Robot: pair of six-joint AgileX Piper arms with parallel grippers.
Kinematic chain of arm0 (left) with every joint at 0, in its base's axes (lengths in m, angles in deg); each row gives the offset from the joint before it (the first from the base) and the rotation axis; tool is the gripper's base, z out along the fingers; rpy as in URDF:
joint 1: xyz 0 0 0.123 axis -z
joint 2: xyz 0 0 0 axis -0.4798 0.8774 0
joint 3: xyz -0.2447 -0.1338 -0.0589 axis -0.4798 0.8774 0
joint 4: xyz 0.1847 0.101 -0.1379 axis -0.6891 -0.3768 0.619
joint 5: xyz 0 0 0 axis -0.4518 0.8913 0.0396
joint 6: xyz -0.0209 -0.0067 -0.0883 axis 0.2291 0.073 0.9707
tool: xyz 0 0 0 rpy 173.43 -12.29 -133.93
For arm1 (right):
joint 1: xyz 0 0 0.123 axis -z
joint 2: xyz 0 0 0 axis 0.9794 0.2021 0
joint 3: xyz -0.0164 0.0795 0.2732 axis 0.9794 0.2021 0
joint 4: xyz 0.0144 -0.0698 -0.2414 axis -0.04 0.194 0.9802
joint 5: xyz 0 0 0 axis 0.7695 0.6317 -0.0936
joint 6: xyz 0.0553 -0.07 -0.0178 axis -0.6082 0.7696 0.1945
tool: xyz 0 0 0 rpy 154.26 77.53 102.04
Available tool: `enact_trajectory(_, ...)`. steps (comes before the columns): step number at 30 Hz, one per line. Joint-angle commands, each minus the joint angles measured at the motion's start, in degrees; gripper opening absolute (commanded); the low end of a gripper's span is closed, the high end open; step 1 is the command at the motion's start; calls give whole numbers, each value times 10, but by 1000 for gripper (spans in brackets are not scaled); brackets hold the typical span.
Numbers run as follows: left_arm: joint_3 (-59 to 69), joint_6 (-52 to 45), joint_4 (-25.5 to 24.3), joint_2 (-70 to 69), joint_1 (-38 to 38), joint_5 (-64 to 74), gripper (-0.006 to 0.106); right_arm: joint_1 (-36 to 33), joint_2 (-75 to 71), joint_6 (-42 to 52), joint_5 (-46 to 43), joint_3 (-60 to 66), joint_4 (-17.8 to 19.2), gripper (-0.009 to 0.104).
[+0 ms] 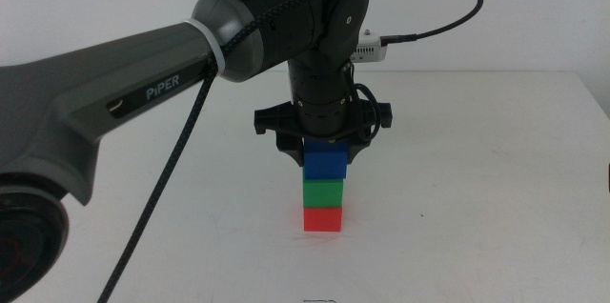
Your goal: Stack red cubes first, then green, then blue cubes in a specific spot.
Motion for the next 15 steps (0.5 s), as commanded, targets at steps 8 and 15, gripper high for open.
enact_trajectory(8,-16,-18,5,-34,2,49,87,5,4,7,-41,-13,5,78)
enact_trajectory(15,-23,-48,5,-79,2,49,87,5,4,7,-41,-13,5,78)
